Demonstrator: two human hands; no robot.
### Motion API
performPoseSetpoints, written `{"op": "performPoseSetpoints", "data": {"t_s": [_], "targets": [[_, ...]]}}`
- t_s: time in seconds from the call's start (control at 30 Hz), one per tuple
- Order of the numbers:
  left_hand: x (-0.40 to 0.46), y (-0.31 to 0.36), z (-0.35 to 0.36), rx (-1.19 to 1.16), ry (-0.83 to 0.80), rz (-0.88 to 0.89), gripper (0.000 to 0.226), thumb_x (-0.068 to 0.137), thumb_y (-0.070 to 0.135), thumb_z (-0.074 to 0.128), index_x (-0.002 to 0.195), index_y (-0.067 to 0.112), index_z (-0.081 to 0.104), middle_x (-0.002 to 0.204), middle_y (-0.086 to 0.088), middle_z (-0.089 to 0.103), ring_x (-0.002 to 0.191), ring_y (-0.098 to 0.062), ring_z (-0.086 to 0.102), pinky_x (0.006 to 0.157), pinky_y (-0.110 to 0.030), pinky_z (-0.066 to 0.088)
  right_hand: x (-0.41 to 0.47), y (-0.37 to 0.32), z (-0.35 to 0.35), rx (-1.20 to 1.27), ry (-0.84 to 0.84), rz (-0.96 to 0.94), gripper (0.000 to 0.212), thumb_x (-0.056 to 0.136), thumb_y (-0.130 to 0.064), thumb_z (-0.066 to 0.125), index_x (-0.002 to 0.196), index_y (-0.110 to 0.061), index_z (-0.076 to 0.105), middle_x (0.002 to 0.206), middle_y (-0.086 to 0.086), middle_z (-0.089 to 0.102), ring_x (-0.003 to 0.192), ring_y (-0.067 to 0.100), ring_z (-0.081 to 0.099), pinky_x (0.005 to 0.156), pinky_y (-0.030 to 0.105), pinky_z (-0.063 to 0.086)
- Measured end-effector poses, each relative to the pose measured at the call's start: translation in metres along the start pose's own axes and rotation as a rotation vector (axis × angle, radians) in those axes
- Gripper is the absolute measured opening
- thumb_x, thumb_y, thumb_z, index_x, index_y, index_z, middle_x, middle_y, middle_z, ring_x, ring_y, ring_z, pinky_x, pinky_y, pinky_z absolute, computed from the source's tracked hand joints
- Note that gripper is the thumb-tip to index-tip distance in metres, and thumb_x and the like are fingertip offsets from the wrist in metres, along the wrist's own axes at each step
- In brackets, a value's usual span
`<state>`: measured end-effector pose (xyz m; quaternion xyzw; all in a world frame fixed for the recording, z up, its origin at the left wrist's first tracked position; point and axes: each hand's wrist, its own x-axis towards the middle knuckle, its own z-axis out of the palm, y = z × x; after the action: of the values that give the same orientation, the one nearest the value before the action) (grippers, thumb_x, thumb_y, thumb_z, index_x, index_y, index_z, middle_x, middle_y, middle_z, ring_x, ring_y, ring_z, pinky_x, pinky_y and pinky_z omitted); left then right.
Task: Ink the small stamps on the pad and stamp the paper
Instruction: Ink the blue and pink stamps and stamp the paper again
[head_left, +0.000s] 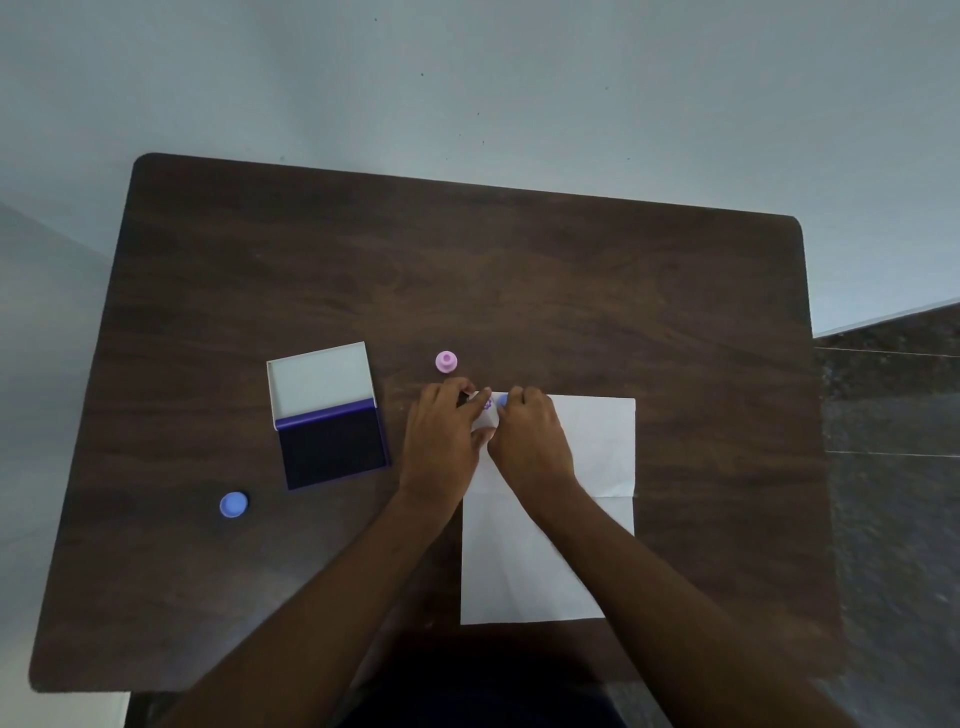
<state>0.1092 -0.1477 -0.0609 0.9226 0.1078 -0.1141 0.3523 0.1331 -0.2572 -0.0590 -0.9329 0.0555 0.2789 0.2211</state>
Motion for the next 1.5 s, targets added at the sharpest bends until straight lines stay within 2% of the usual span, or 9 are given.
{"op": "performPoseSetpoints", "data": {"t_s": [0.5, 0.7, 0.9, 1.0, 1.1, 1.2, 1.33, 1.43, 1.5], "targets": [[0.002, 0.007, -0.002, 0.131, -0.008, 0.048, 0.052, 0.08, 0.034, 0.073, 0.125, 0.011, 0.06, 0.129, -0.009, 0.06, 0.116, -0.024, 0.055, 0.105, -0.032, 0.037, -0.011, 0.004, -0.008, 0.085, 0.075, 0.06, 0.041, 0.092, -0.033, 0.057, 0.128, -0.014, 0.053, 0.131, 0.007, 0.058, 0.116, 0.022, 0.055, 0.103, 0.031, 0.039], [0.005, 0.006, 0.002, 0.189, -0.019, 0.055, 0.055, 0.08, 0.041, 0.071, 0.128, 0.021, 0.058, 0.132, -0.002, 0.058, 0.116, -0.02, 0.053, 0.103, -0.028, 0.037, -0.036, 0.007, -0.007, 0.306, 0.271, 0.186, 0.035, 0.089, -0.032, 0.063, 0.117, -0.011, 0.062, 0.111, 0.006, 0.068, 0.087, 0.014, 0.059, 0.081, 0.023, 0.048], [0.001, 0.0, 0.001, 0.062, -0.025, 0.002, 0.056, 0.078, 0.036, 0.074, 0.128, 0.017, 0.057, 0.131, -0.007, 0.058, 0.115, -0.022, 0.056, 0.102, -0.031, 0.037, -0.039, 0.003, -0.012, 0.36, 0.301, 0.18, 0.036, 0.087, -0.031, 0.066, 0.116, -0.009, 0.063, 0.109, 0.006, 0.068, 0.088, 0.015, 0.06, 0.079, 0.023, 0.05], [0.0, -0.005, -0.004, 0.057, -0.094, -0.094, 0.059, 0.079, 0.041, 0.071, 0.131, 0.018, 0.053, 0.134, -0.005, 0.056, 0.117, -0.019, 0.054, 0.104, -0.03, 0.035, -0.037, 0.0, -0.015, 0.37, 0.307, 0.205, 0.036, 0.084, -0.031, 0.07, 0.114, -0.011, 0.065, 0.109, 0.004, 0.067, 0.08, 0.01, 0.054, 0.068, 0.009, 0.042], [-0.006, -0.008, -0.01, -0.009, -0.042, -0.137, 0.052, 0.081, 0.041, 0.069, 0.126, 0.018, 0.058, 0.129, -0.004, 0.06, 0.113, -0.02, 0.057, 0.099, -0.028, 0.038, -0.035, -0.003, -0.016, 0.395, 0.308, 0.219, 0.032, 0.081, -0.03, 0.073, 0.106, -0.012, 0.068, 0.105, 0.003, 0.069, 0.074, 0.008, 0.053, 0.06, 0.001, 0.032], [-0.02, -0.015, -0.018, -0.067, -0.021, -0.193, 0.045, 0.086, 0.036, 0.064, 0.125, 0.015, 0.059, 0.13, -0.006, 0.059, 0.114, -0.02, 0.057, 0.098, -0.024, 0.035, -0.037, -0.009, -0.016, 0.422, 0.328, 0.175, 0.029, 0.081, -0.032, 0.073, 0.101, -0.011, 0.071, 0.1, 0.004, 0.072, 0.073, 0.011, 0.057, 0.064, 0.01, 0.041], [-0.037, -0.025, -0.038, -0.124, 0.154, -0.155, 0.039, 0.084, 0.037, 0.068, 0.117, 0.017, 0.065, 0.12, -0.002, 0.066, 0.107, -0.017, 0.062, 0.092, -0.018, 0.035, -0.045, -0.022, -0.014, 0.539, 0.306, 0.091, 0.026, 0.081, -0.03, 0.074, 0.099, -0.012, 0.071, 0.093, 0.003, 0.073, 0.075, 0.014, 0.065, 0.072, 0.023, 0.056], [-0.046, -0.036, -0.053, -0.173, 0.211, -0.173, 0.039, 0.082, 0.036, 0.069, 0.116, 0.019, 0.065, 0.112, 0.0, 0.068, 0.097, -0.012, 0.062, 0.091, -0.023, 0.046, -0.05, -0.034, -0.013, 0.639, 0.288, 0.019, 0.026, 0.077, -0.026, 0.079, 0.098, -0.015, 0.07, 0.086, -0.004, 0.071, 0.072, 0.006, 0.066, 0.066, 0.008, 0.052], [-0.053, -0.046, -0.062, -0.195, 0.248, -0.188, 0.034, 0.083, 0.035, 0.069, 0.114, 0.021, 0.065, 0.106, 0.003, 0.067, 0.089, -0.006, 0.059, 0.085, -0.02, 0.048, -0.051, -0.043, -0.01, 0.651, 0.245, -0.008, 0.025, 0.077, -0.025, 0.079, 0.098, -0.014, 0.072, 0.086, -0.002, 0.073, 0.072, 0.007, 0.068, 0.068, 0.01, 0.052]]}}
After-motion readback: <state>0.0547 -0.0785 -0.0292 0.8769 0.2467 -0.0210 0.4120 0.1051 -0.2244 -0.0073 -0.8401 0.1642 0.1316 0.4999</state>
